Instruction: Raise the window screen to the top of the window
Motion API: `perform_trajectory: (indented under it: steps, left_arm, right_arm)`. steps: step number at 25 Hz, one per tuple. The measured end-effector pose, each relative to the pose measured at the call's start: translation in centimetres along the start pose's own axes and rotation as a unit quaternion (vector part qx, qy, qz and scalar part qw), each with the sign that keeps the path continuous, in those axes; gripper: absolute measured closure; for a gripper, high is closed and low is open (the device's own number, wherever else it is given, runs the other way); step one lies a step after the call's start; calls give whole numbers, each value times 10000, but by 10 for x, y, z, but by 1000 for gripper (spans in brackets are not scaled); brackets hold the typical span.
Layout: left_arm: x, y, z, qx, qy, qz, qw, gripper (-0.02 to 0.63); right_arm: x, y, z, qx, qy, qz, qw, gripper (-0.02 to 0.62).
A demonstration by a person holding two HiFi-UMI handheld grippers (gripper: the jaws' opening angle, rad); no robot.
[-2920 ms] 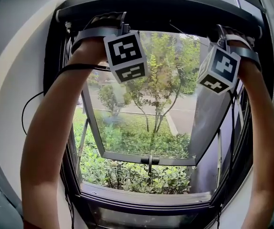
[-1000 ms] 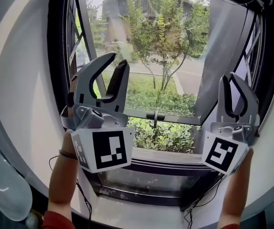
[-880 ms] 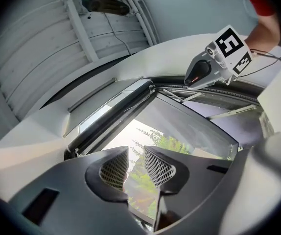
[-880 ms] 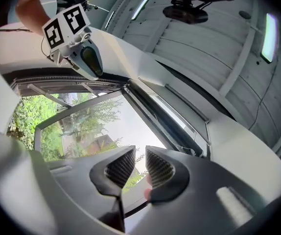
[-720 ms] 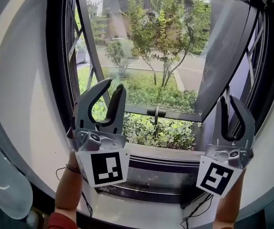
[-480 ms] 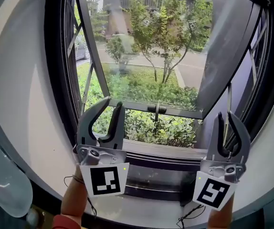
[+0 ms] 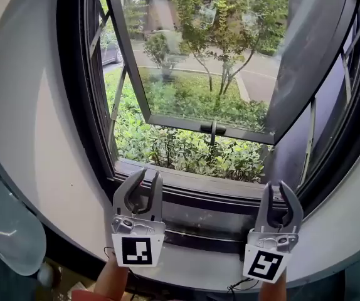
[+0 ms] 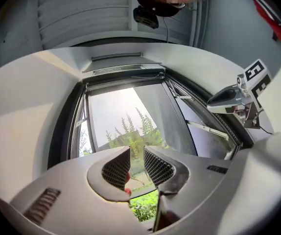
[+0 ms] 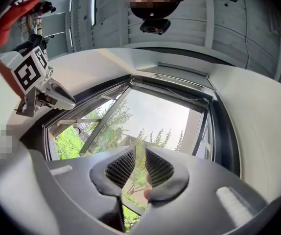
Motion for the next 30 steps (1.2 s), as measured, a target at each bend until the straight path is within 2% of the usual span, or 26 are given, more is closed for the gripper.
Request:
perform_trajectory:
  steps: [4, 7, 10, 12, 17, 21, 27, 30]
  left_arm:
    - [-38, -29, 21, -162, 450, 398, 9981, 526]
    - [-56, -48, 32, -288, 651, 707, 9950, 526]
    - [-69, -63, 46, -329, 851, 850, 9922, 526]
    - [-77, -73, 55, -352, 950, 875, 9910, 526]
    - [-91, -96, 72, -435, 1066, 847, 9897, 526]
    - [-105, -110, 82, -584, 1228, 923, 9864, 526]
    - [-112, -113, 89, -524, 1369, 1162, 9823, 526]
    - [-112, -113, 89, -548, 1373, 1090, 9830, 526]
  right_arm:
    - [-38, 26, 15, 222, 411, -421, 9980, 522]
    - [-54, 44, 25, 416, 535, -763, 9948, 522]
    - [-74, 57, 39, 503, 868, -1037, 9895, 522]
    - [-88, 65, 50, 551, 1093, -1248, 9846, 522]
    - [-107, 80, 71, 597, 1145, -1831, 9746, 522]
    - [-129, 89, 93, 576, 1445, -2207, 9629, 522]
    - [-142, 92, 105, 538, 1609, -2415, 9555, 522]
    - [-147, 92, 106, 575, 1669, -2370, 9553, 522]
Point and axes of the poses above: the fingertips, and each gripper's own axes: z backward along the fingers, y to its left, x out of its top, the point moved 3 cm from there along z, backward along the fingers, and after that the axes turned 12 degrees about -z, right-handed, at the moved point
